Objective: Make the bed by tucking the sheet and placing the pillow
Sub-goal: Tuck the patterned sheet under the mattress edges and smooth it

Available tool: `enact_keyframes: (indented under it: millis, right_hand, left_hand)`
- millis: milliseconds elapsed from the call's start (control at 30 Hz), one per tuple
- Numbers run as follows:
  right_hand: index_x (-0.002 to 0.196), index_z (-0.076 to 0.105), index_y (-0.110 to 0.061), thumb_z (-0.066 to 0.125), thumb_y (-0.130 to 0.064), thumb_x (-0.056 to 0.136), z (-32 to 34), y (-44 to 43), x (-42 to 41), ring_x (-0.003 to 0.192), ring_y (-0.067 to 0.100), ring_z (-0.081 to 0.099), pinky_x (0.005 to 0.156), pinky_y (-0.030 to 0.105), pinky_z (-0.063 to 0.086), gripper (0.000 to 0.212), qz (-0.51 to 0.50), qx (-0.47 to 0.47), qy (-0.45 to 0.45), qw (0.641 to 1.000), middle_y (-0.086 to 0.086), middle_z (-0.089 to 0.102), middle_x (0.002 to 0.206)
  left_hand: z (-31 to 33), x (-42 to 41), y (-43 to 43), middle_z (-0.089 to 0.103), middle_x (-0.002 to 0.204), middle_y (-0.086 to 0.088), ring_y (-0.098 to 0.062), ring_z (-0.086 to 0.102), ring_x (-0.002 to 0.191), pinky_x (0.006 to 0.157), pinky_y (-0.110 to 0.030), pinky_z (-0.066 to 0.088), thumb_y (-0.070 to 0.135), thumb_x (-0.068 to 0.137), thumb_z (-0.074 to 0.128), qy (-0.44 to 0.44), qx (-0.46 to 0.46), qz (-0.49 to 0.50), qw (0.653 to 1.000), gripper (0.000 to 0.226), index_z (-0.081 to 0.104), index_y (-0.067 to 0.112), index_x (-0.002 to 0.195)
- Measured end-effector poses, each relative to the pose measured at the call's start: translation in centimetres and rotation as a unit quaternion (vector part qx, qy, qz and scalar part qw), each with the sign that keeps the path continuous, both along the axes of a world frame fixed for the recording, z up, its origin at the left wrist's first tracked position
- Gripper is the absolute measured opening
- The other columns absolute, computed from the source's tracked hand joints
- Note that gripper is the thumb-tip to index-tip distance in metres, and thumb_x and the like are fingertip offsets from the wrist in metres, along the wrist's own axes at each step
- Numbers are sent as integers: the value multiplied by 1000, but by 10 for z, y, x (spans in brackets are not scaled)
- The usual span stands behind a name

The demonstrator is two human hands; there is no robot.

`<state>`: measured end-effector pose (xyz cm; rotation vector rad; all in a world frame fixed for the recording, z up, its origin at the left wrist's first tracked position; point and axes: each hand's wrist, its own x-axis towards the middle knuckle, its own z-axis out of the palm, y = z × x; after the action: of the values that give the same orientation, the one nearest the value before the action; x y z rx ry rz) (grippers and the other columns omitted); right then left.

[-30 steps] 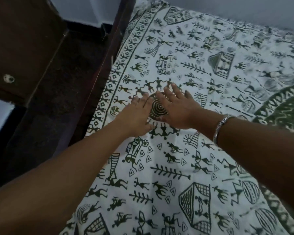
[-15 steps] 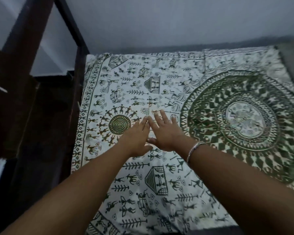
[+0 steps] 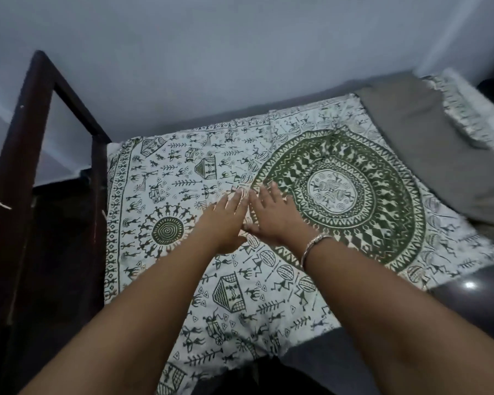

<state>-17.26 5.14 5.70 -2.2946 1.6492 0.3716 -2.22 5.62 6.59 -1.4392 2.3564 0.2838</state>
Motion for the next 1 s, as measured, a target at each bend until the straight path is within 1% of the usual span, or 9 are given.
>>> enact_keyframes:
  millis: [100, 167, 267, 367, 433, 567, 733, 833, 1000]
  right_hand:
    - [150, -11, -21, 28, -68, 89, 4, 28, -13, 143, 32, -17, 115, 57, 5, 86, -21, 2, 11, 1000, 10, -12, 158]
    - [149, -12, -22, 29, -68, 89, 6, 44, -21, 143, 31, -17, 115, 57, 6, 86, -16, 0, 20, 1000, 10, -12, 158]
    - [150, -10, -22, 30, -68, 89, 14, 54, -34, 142, 31, -17, 115, 58, 5, 86, -24, -12, 28, 999, 9, -12, 157]
    - [150, -7, -23, 30, -69, 88, 23, 55, -48, 143, 32, -16, 114, 58, 5, 86, -55, -34, 15, 998, 9, -12, 157]
    - [150, -7, -24, 30, -69, 88, 25, 58, -59, 143, 31, -17, 114, 58, 3, 85, -48, -38, 18, 998, 8, -12, 157]
    - [150, -6, -26, 31, -67, 89, 16, 66, -94, 144, 31, -15, 114, 57, 5, 83, -64, -39, 2, 997, 8, -10, 158]
    - [151, -5, -23, 30, -67, 90, 10, 63, -162, 143, 31, -17, 114, 56, 5, 83, -51, -22, 3, 998, 9, -13, 157]
    - [151, 0, -24, 31, -67, 89, 7, 61, -215, 143, 31, -18, 115, 58, 4, 81, -11, -21, 13, 1000, 8, -12, 158]
    - [151, 2, -23, 29, -66, 91, 2, 57, -315, 144, 32, -16, 114, 58, 6, 79, 16, 5, 30, 999, 11, -8, 159]
  left_hand:
    - [-2, -10, 10, -14, 157, -9, -32, 2, 145, 114, -50, 19, 52, 91, 48, -24, -9, -47, 999, 92, -13, 14, 148]
    - [-3, -15, 13, -12, 158, -9, -32, 3, 145, 114, -51, 22, 56, 90, 46, -20, -22, -56, 998, 91, -10, 15, 149]
    - [-1, -31, 20, -12, 158, -8, -32, 2, 145, 113, -52, 23, 61, 88, 45, 15, -31, -40, 999, 92, -7, 15, 149]
    - [2, -49, 32, -12, 158, -9, -32, 1, 145, 111, -51, 23, 56, 89, 48, 44, -20, -4, 999, 93, -10, 15, 149]
    - [4, -63, 40, -13, 157, -9, -32, 0, 145, 112, -51, 23, 53, 88, 51, 52, -9, 10, 999, 95, -12, 15, 148]
    - [6, -95, 45, -11, 158, -10, -32, 0, 145, 114, -51, 22, 55, 89, 46, 80, 4, 26, 996, 92, -10, 14, 149]
    - [-3, -158, 46, -10, 158, -10, -32, 0, 145, 115, -52, 17, 63, 87, 44, 108, 14, 69, 992, 95, -11, 16, 149]
    - [-15, -213, 51, -10, 157, -13, -34, 2, 144, 114, -50, 18, 59, 86, 50, 134, 37, 118, 983, 96, -11, 19, 149]
    - [-36, -312, 60, -6, 157, -17, -34, 3, 145, 116, -47, 19, 53, 86, 55, 128, 73, 125, 981, 97, -8, 17, 150]
